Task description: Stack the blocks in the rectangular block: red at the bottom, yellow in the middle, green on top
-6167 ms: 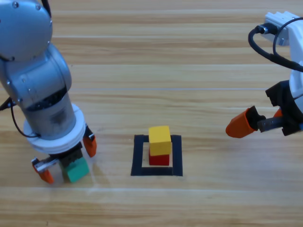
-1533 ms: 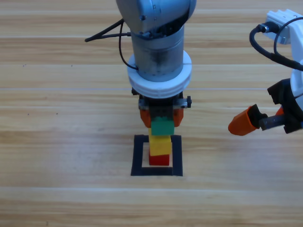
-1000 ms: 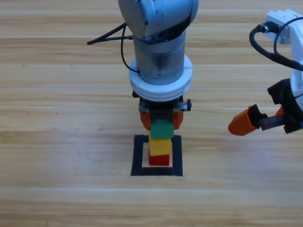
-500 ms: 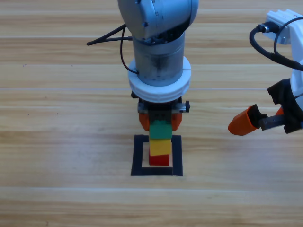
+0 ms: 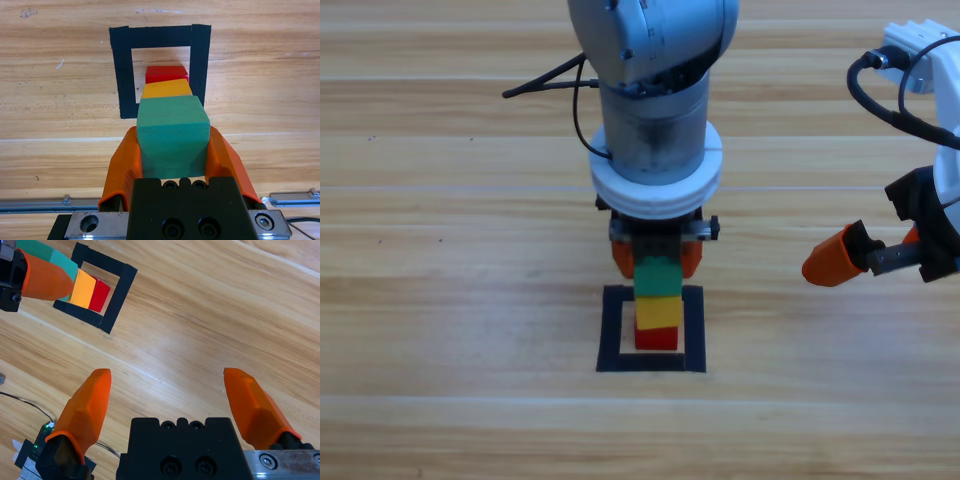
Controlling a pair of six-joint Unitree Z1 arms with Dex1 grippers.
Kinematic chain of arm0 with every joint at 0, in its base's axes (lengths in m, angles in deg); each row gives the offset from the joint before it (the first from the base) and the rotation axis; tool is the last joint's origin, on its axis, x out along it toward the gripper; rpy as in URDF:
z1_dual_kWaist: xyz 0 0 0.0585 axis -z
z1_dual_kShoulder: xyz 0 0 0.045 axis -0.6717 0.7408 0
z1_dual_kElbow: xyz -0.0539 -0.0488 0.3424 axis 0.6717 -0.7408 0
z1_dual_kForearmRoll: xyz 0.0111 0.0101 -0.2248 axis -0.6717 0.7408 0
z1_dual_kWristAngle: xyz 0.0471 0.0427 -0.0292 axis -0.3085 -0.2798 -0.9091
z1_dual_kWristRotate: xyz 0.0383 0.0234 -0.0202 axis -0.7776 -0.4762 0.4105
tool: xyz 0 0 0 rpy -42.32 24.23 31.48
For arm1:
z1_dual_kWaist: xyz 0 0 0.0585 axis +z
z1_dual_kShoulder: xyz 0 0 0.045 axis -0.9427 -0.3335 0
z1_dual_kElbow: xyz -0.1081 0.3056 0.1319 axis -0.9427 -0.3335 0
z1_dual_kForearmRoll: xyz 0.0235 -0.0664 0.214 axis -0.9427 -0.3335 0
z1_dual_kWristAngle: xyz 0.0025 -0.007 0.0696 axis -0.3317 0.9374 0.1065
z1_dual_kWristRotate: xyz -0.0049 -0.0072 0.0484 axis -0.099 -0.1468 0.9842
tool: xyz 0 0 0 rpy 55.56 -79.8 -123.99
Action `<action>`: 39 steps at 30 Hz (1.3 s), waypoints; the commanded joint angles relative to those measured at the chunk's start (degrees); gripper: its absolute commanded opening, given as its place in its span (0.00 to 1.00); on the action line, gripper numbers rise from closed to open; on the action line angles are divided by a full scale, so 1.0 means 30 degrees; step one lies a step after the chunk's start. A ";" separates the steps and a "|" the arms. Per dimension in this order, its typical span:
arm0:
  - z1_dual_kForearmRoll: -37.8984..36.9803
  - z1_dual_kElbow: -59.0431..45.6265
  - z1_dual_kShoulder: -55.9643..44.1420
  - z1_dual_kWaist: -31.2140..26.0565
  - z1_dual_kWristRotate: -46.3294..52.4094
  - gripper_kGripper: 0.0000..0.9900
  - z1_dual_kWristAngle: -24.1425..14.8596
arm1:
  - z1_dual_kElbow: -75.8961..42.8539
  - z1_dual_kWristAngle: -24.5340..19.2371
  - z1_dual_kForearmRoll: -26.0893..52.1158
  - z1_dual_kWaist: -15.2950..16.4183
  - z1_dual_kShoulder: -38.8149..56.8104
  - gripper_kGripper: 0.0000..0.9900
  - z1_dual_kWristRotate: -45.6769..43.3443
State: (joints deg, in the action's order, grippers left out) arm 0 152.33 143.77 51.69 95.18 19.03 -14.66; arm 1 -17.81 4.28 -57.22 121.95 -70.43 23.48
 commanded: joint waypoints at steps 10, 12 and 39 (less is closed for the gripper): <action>0.0146 -0.0388 0.0829 0.0299 -0.0248 0.00 -0.0212 | -0.0152 -0.0019 -0.0160 -0.0533 -0.0754 1.00 0.0151; 0.0146 -0.0388 0.0887 0.0299 -0.0248 0.00 -0.0212 | -0.0152 -0.0048 -0.0160 -0.0533 -0.0754 1.00 0.0151; 0.0117 -0.0183 0.1415 0.0299 -0.0160 0.07 -0.0212 | -0.0152 -0.0077 -0.0160 -0.0533 -0.0754 1.00 0.0151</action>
State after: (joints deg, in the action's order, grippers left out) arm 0 152.33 143.58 52.14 95.18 19.02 -14.67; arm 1 -17.81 4.28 -57.22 121.95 -70.43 23.48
